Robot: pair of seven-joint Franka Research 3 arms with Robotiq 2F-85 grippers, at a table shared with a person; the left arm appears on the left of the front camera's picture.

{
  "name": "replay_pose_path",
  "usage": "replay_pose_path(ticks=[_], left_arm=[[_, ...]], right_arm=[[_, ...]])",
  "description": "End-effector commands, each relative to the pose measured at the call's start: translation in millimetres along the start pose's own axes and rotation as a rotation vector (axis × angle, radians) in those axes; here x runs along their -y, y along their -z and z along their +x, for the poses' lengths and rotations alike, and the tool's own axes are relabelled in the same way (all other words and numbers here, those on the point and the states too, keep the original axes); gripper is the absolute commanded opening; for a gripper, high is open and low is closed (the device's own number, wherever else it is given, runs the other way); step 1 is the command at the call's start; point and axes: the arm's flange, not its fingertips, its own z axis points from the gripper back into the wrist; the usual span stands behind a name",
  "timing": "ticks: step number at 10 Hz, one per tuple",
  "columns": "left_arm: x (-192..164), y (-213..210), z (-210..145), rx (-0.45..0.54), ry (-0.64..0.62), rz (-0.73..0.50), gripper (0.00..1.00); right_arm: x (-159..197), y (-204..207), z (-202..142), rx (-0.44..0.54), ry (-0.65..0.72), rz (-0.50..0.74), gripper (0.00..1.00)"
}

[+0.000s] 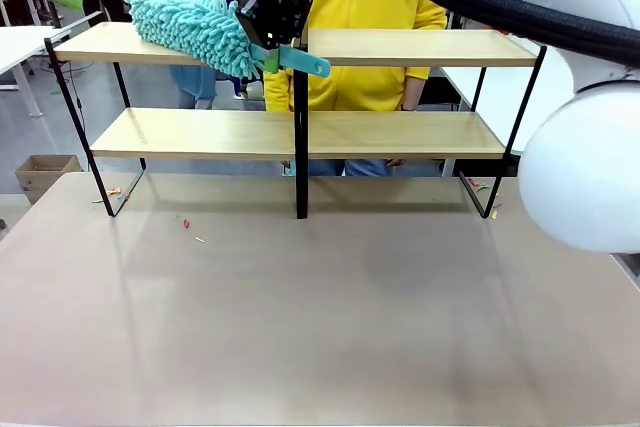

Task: Clean the shelves.
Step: Clean another randomly selected level of the Shelf with the Duster.

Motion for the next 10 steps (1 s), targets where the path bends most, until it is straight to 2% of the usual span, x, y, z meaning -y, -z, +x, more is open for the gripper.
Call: replay_pose_path(ticks=[1,3,6,7,9,10], left_arm=[[-0.7,-0.7,-1.0,0.003,-0.001,-0.005,1.00],[-0.7,-0.7,-1.0,0.003,-0.001,-0.005,1.00],[-0.7,-0.7,-1.0,0.003,-0.001,-0.005,1.00],[-0.7,-0.7,-1.0,0.003,-0.001,-0.005,1.00],[-0.7,-0.7,-1.0,0.003,-0.001,-0.005,1.00],[-0.7,-0.7,-1.0,0.003,-0.001,-0.005,1.00]], right_arm=[[16.2,-64.7,122.0,0.006,-0.050,-0.046,0.12],[20.3,-66.0,127.0,0.040,-0.129,-0.039,0.12],[29.6,-62.3,114.0,0.085,-0.463,0.108,0.12],[34.9,-62.2,106.8,0.112,-0.521,0.151,0.12],[50.5,-65.1,91.0,0.200,-0.414,0.159,0.12],[52.5,-67.0,87.9,0.211,-0.408,0.165,0.12]])
